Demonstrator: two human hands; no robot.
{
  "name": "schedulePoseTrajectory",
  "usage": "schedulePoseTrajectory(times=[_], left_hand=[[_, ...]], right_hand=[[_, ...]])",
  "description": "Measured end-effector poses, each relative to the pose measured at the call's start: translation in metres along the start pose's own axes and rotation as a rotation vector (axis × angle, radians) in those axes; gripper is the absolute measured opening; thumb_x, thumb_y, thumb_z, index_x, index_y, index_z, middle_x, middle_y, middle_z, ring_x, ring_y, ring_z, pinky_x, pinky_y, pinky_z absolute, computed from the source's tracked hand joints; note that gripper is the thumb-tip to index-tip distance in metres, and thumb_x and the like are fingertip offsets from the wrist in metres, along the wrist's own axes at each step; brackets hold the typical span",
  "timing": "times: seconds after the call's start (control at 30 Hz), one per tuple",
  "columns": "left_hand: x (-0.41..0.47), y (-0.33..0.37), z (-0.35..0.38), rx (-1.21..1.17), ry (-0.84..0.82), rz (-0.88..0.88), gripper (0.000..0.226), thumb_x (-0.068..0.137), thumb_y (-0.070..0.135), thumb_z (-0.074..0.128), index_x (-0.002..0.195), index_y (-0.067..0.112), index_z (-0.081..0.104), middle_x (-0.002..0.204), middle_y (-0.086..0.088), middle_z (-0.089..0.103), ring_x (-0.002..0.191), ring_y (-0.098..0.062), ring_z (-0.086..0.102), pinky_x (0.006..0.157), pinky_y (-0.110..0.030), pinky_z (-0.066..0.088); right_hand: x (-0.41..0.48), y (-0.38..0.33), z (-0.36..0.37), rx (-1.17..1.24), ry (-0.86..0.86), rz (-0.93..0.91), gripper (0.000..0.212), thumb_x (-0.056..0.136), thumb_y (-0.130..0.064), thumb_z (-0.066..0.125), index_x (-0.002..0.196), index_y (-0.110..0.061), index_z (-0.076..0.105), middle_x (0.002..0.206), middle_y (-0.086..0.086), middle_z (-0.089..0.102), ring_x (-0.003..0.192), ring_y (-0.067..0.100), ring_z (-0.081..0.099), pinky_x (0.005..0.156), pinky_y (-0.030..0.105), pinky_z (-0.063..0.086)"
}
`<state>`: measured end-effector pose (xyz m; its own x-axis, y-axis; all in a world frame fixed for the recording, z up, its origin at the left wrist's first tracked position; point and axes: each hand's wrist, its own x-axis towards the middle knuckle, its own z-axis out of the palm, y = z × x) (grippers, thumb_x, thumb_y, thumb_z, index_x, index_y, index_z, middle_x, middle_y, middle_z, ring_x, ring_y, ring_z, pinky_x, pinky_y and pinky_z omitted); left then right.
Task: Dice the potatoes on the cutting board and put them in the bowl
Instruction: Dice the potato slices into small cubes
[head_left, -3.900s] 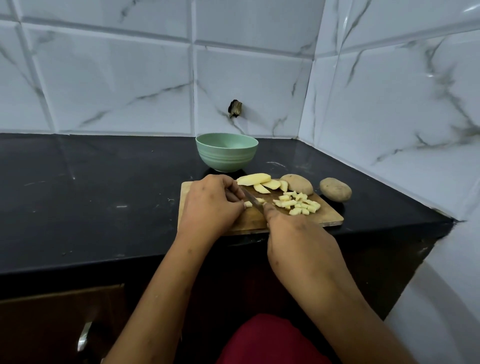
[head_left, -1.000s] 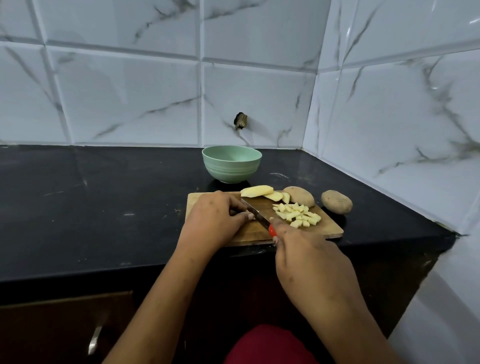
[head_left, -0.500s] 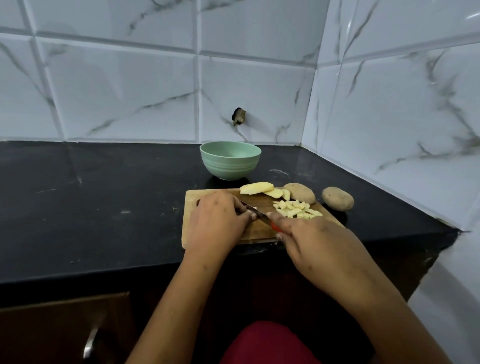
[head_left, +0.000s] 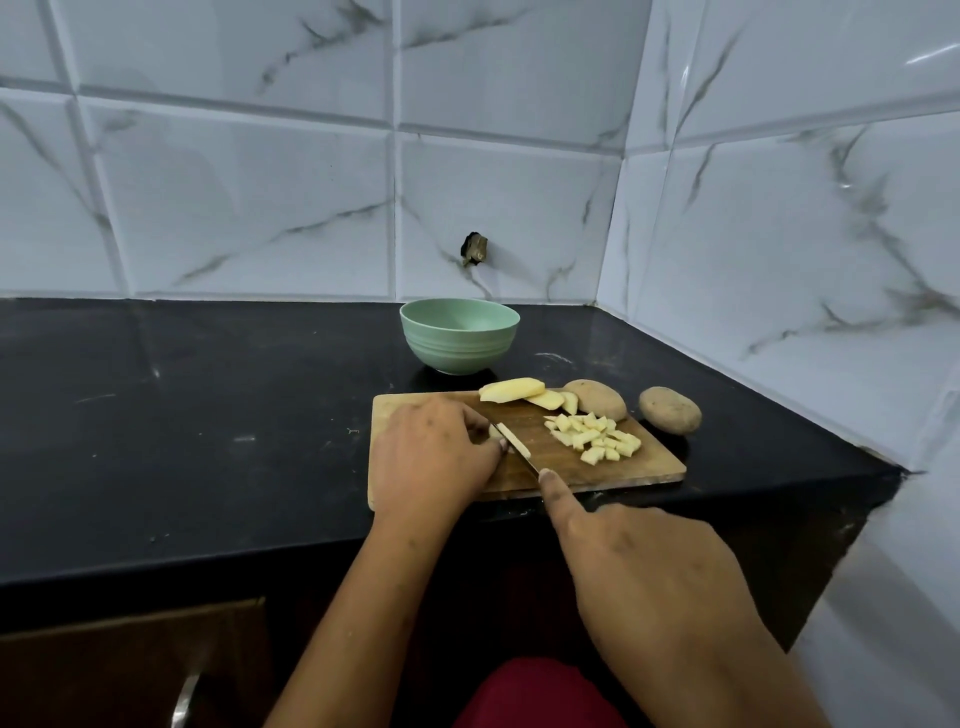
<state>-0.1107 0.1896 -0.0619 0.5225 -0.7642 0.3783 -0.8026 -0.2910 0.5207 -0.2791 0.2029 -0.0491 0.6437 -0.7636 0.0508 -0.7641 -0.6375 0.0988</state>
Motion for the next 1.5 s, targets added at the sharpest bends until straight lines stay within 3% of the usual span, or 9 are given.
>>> schedulePoseTrajectory(times=[0.2, 0.3, 0.4, 0.57, 0.83, 0.97, 1.1, 1.33, 1.5], left_hand=[[0.001, 0.002, -0.004, 0.007, -0.048, -0.004, 0.021, 0.083, 0.049, 0.061, 0.101, 0.040, 0.066, 0.106, 0.016, 0.062, 0.110, -0.011, 0.049, 0.084, -0.028, 0.040], [-0.002, 0.003, -0.005, -0.029, -0.010, -0.009, 0.012, 0.081, 0.045, 0.063, 0.091, 0.039, 0.061, 0.088, 0.016, 0.056, 0.100, -0.010, 0.051, 0.078, -0.027, 0.039], [-0.004, 0.003, -0.004, -0.026, 0.017, 0.015, 0.010, 0.081, 0.042, 0.062, 0.087, 0.038, 0.056, 0.089, 0.017, 0.057, 0.094, -0.009, 0.052, 0.077, -0.027, 0.039], [0.004, 0.001, -0.005, -0.061, -0.029, -0.009, 0.009, 0.083, 0.038, 0.063, 0.085, 0.032, 0.056, 0.085, 0.015, 0.060, 0.090, -0.008, 0.054, 0.074, -0.028, 0.040], [0.028, 0.000, -0.003, 0.161, 0.001, -0.036, 0.006, 0.088, 0.028, 0.055, 0.093, 0.028, 0.057, 0.087, 0.010, 0.055, 0.082, -0.014, 0.051, 0.074, -0.032, 0.039], [0.033, 0.002, 0.003, 0.168, -0.012, 0.060, 0.023, 0.091, 0.019, 0.050, 0.110, 0.030, 0.055, 0.109, 0.006, 0.058, 0.098, -0.016, 0.053, 0.080, -0.032, 0.042], [0.024, 0.002, 0.004, 0.089, -0.102, 0.213, 0.040, 0.092, 0.016, 0.050, 0.124, 0.039, 0.052, 0.132, 0.009, 0.042, 0.120, -0.016, 0.036, 0.098, -0.033, 0.037], [0.017, 0.002, 0.002, 0.056, -0.266, 0.319, 0.030, 0.094, 0.025, 0.049, 0.110, 0.047, 0.062, 0.144, 0.011, 0.031, 0.127, -0.016, 0.027, 0.107, -0.039, 0.029], [0.014, 0.001, 0.000, -0.025, -0.207, 0.301, 0.011, 0.083, 0.045, 0.065, 0.089, 0.036, 0.063, 0.117, 0.016, 0.041, 0.110, -0.007, 0.033, 0.095, -0.027, 0.032]], right_hand=[[-0.003, -0.004, -0.001, 0.067, 0.046, 0.051, 0.073, 0.099, -0.012, 0.042, 0.152, -0.028, -0.006, 0.101, -0.002, 0.056, 0.075, 0.012, 0.050, 0.062, 0.027, 0.045], [-0.007, 0.011, -0.002, 0.292, 0.166, 0.101, 0.047, 0.104, -0.030, 0.033, 0.148, -0.039, 0.022, 0.113, -0.009, 0.060, 0.092, 0.006, 0.059, 0.076, 0.024, 0.050], [-0.011, 0.028, 0.003, 0.623, 0.186, 0.094, 0.035, 0.102, -0.033, 0.038, 0.135, -0.039, 0.048, 0.095, -0.017, 0.060, 0.081, 0.000, 0.057, 0.066, 0.015, 0.045], [-0.013, 0.043, 0.007, 0.755, 0.264, 0.174, 0.041, 0.102, -0.032, 0.038, 0.143, -0.037, 0.038, 0.086, -0.023, 0.049, 0.068, 0.006, 0.057, 0.054, 0.011, 0.043], [0.014, 0.052, 0.015, 0.991, 0.182, 0.220, 0.038, 0.102, -0.026, 0.041, 0.138, -0.039, 0.046, 0.058, -0.009, 0.049, 0.045, 0.001, 0.039, 0.044, 0.015, 0.033], [0.013, 0.062, 0.012, 1.081, 0.105, 0.217, 0.034, 0.102, -0.022, 0.042, 0.127, -0.039, 0.058, 0.045, -0.012, 0.044, 0.040, 0.000, 0.039, 0.045, 0.014, 0.034], [0.005, 0.073, 0.005, 1.153, -0.001, 0.215, 0.033, 0.103, -0.020, 0.040, 0.117, -0.039, 0.063, 0.041, -0.010, 0.043, 0.036, 0.000, 0.036, 0.039, 0.013, 0.029], [-0.007, 0.086, -0.004, 1.223, -0.129, 0.263, 0.033, 0.102, -0.026, 0.040, 0.112, -0.045, 0.065, 0.047, -0.004, 0.040, 0.041, 0.006, 0.031, 0.041, 0.017, 0.026], [-0.012, 0.076, -0.003, 1.081, 0.103, 0.200, 0.031, 0.100, -0.023, 0.046, 0.122, -0.040, 0.060, 0.047, -0.010, 0.041, 0.041, 0.003, 0.034, 0.043, 0.016, 0.029]])
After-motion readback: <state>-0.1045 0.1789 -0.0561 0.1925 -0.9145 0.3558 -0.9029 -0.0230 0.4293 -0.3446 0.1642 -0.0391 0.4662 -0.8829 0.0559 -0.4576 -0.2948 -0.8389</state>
